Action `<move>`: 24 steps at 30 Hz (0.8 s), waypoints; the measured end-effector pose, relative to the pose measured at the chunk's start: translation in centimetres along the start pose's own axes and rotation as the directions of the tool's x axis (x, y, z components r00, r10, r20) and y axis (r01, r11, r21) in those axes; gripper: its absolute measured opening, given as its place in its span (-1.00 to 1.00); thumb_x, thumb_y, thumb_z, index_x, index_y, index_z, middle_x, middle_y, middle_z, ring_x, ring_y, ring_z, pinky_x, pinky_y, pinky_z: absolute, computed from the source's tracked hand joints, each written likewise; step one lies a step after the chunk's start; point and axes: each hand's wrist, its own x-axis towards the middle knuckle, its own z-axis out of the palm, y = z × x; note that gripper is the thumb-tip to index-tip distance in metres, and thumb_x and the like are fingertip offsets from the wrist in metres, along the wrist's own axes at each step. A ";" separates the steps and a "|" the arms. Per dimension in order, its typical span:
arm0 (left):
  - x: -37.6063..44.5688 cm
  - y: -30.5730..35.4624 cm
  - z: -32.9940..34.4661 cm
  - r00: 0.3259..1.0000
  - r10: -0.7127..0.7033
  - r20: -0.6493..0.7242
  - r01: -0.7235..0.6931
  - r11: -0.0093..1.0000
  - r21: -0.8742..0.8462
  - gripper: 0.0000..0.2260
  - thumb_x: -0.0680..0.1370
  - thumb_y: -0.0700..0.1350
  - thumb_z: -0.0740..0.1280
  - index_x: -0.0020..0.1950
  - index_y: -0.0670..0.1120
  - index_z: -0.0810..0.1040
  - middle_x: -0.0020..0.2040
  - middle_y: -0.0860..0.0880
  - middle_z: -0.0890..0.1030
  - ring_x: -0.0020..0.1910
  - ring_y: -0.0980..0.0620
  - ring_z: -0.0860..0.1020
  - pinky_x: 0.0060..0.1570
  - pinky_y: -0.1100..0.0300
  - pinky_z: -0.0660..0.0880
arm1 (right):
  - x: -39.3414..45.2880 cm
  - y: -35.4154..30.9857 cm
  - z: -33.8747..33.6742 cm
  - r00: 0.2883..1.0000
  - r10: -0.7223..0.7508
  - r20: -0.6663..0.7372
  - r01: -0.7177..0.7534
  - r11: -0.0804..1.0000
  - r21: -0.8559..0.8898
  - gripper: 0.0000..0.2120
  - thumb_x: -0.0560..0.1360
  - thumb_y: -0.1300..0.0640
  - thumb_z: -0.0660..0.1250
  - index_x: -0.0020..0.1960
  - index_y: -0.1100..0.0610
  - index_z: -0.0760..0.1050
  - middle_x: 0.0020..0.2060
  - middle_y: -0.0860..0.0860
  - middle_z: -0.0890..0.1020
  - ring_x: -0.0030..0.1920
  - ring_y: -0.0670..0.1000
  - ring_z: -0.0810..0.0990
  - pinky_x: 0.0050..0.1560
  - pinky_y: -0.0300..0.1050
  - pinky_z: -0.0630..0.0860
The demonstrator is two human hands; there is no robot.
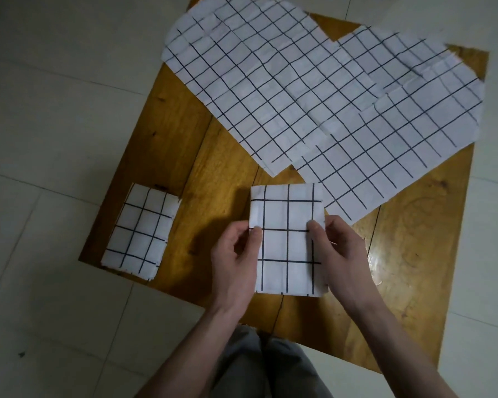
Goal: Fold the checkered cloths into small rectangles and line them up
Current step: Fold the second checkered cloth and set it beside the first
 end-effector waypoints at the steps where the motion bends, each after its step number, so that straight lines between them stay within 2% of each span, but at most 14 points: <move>1: 0.0 0.1 -0.3 1.000 0.005 0.002 -0.005 1.000 0.003 -0.88 0.66 -0.07 0.36 0.17 0.03 0.64 0.10 0.08 0.73 0.15 0.06 0.69 0.21 -0.15 0.63 | 0.0 0.0 0.1 1.000 -0.009 0.007 0.009 1.000 -0.013 -0.84 0.69 0.06 0.28 0.07 0.11 0.60 -0.07 -0.13 0.73 -0.03 -0.14 0.71 -0.09 -0.31 0.59; 7: 0.8 -0.1 -2.7 0.999 0.036 0.012 -0.036 0.999 0.036 -0.89 0.63 -0.09 0.39 0.15 0.01 0.64 0.09 0.07 0.74 0.13 0.04 0.69 0.19 -0.18 0.64 | -0.2 0.1 1.2 0.998 0.012 0.063 -0.012 1.000 0.004 -0.80 0.68 0.06 0.29 0.00 0.18 0.55 -0.10 -0.14 0.72 -0.05 -0.13 0.71 -0.15 -0.29 0.60; 10: 1.3 -1.0 -3.9 0.999 0.024 0.034 -0.027 0.996 0.081 -0.89 0.63 -0.06 0.40 0.14 0.01 0.65 0.07 0.06 0.73 0.12 0.01 0.69 0.17 -0.20 0.63 | -0.8 0.9 2.1 0.997 0.030 0.065 -0.028 0.999 -0.031 -0.82 0.68 0.04 0.29 0.01 0.13 0.55 -0.11 -0.20 0.71 -0.05 -0.15 0.70 -0.17 -0.29 0.61; 12: 1.9 -1.5 -4.7 0.998 0.019 0.056 -0.023 0.996 0.086 -0.88 0.63 -0.03 0.38 0.15 0.01 0.65 0.05 0.06 0.73 0.08 0.05 0.69 0.16 -0.09 0.64 | -1.2 1.5 2.9 0.998 0.048 0.045 -0.046 0.997 -0.062 -0.84 0.68 0.00 0.28 0.03 0.06 0.56 -0.06 -0.19 0.71 -0.03 -0.13 0.71 -0.11 -0.17 0.67; 14: 2.5 -1.8 -5.6 0.996 0.039 0.075 -0.046 0.994 0.102 -0.88 0.65 0.00 0.34 0.11 0.01 0.64 -0.09 0.08 0.69 -0.11 0.08 0.64 -0.03 0.13 0.60 | -1.7 2.1 4.1 0.998 0.058 0.004 -0.057 0.995 -0.076 -0.85 0.67 -0.05 0.28 0.05 -0.01 0.57 -0.03 -0.17 0.72 -0.01 -0.12 0.71 -0.06 -0.08 0.68; 15: 2.7 -2.0 -6.0 0.995 0.051 0.080 -0.060 0.991 0.121 -0.88 0.67 -0.01 0.33 0.08 0.01 0.64 -0.15 0.07 0.66 -0.18 0.07 0.59 -0.14 0.17 0.56 | -2.0 2.4 4.8 0.998 0.059 -0.015 -0.060 0.994 -0.088 -0.86 0.67 -0.06 0.28 0.05 -0.04 0.57 -0.03 -0.18 0.71 0.00 -0.13 0.70 -0.05 -0.08 0.67; 16: 2.9 -2.1 -6.5 0.995 0.059 0.080 -0.070 0.987 0.142 -0.89 0.68 -0.02 0.32 0.07 0.02 0.64 -0.15 0.06 0.65 -0.19 0.05 0.59 -0.17 0.16 0.54 | -2.2 2.5 5.5 0.998 0.058 -0.030 -0.061 0.993 -0.105 -0.86 0.68 -0.07 0.27 0.05 -0.06 0.57 -0.03 -0.20 0.70 0.00 -0.14 0.69 -0.05 -0.10 0.67; 19: 3.3 -2.0 -8.1 0.989 0.102 0.109 -0.124 0.969 0.214 -0.92 0.67 -0.10 0.35 0.08 0.06 0.62 -0.06 0.11 0.68 -0.07 0.12 0.64 -0.08 0.27 0.58 | -3.3 2.8 7.7 0.994 0.064 -0.085 -0.075 0.989 -0.130 -0.87 0.67 -0.08 0.28 0.06 -0.09 0.56 -0.06 -0.20 0.68 -0.02 -0.15 0.67 -0.11 -0.17 0.64; 21: 3.5 -1.9 -9.4 0.982 0.130 0.139 -0.165 0.947 0.277 -0.93 0.66 -0.11 0.36 0.09 0.06 0.61 -0.08 0.13 0.67 -0.08 0.13 0.64 -0.11 0.30 0.56 | -4.1 2.7 9.1 0.990 0.070 -0.120 -0.088 0.983 -0.159 -0.88 0.66 -0.10 0.29 0.07 -0.10 0.56 -0.09 -0.17 0.67 -0.05 -0.15 0.66 -0.12 -0.19 0.64; 24: 4.0 -1.5 -11.0 0.970 0.167 0.178 -0.218 0.918 0.332 -0.93 0.65 -0.12 0.38 0.10 0.02 0.62 -0.10 0.13 0.67 -0.12 0.15 0.64 -0.17 0.31 0.56 | -5.1 2.1 10.7 0.983 0.076 -0.166 -0.104 0.980 -0.169 -0.94 0.65 -0.08 0.32 0.07 -0.14 0.55 -0.12 -0.14 0.69 -0.04 -0.20 0.65 -0.17 -0.32 0.61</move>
